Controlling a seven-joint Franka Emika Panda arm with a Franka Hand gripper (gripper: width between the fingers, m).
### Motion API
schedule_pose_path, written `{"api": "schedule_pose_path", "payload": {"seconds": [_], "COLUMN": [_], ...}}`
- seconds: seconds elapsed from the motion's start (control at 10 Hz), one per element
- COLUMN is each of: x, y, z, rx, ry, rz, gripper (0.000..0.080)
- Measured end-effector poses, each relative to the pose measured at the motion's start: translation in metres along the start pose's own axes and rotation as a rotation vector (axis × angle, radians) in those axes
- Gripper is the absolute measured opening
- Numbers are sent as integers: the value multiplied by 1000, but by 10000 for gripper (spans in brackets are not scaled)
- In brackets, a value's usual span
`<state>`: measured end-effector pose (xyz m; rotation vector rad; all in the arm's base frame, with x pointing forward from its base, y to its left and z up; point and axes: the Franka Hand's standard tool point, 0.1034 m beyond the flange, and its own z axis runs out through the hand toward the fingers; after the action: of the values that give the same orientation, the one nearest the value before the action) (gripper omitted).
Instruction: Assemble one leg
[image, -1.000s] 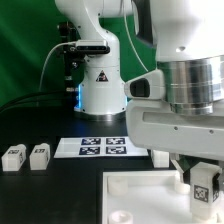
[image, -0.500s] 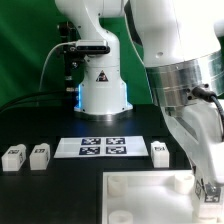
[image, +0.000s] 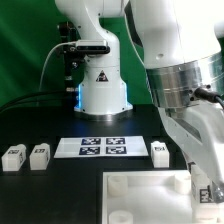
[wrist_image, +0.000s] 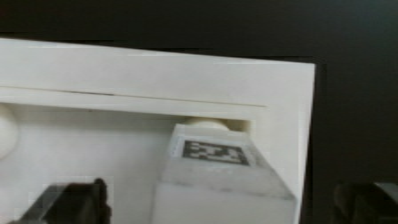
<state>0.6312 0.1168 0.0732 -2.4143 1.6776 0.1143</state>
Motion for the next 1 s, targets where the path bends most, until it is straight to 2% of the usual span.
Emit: {"api": "schedule_pose_path", "payload": {"seconds": [0.1,0.5,0.6,0.7,0.8,0.9,1.0], "x": [-3,-1,-3,-1,2,1,1], "y": [1,2,2,-1,0,0,0], "z": [-1,0,0,-3,-3,-2,-2], "rx": [-14,-20,-71,-118,-122,-117,-115], "ry": [1,7,33,48,42,43,43], "rz": [-135,-559,-775,-1130,-1255,-1183,-1168], "gripper": [643,649,649,649,649,649,552]}}
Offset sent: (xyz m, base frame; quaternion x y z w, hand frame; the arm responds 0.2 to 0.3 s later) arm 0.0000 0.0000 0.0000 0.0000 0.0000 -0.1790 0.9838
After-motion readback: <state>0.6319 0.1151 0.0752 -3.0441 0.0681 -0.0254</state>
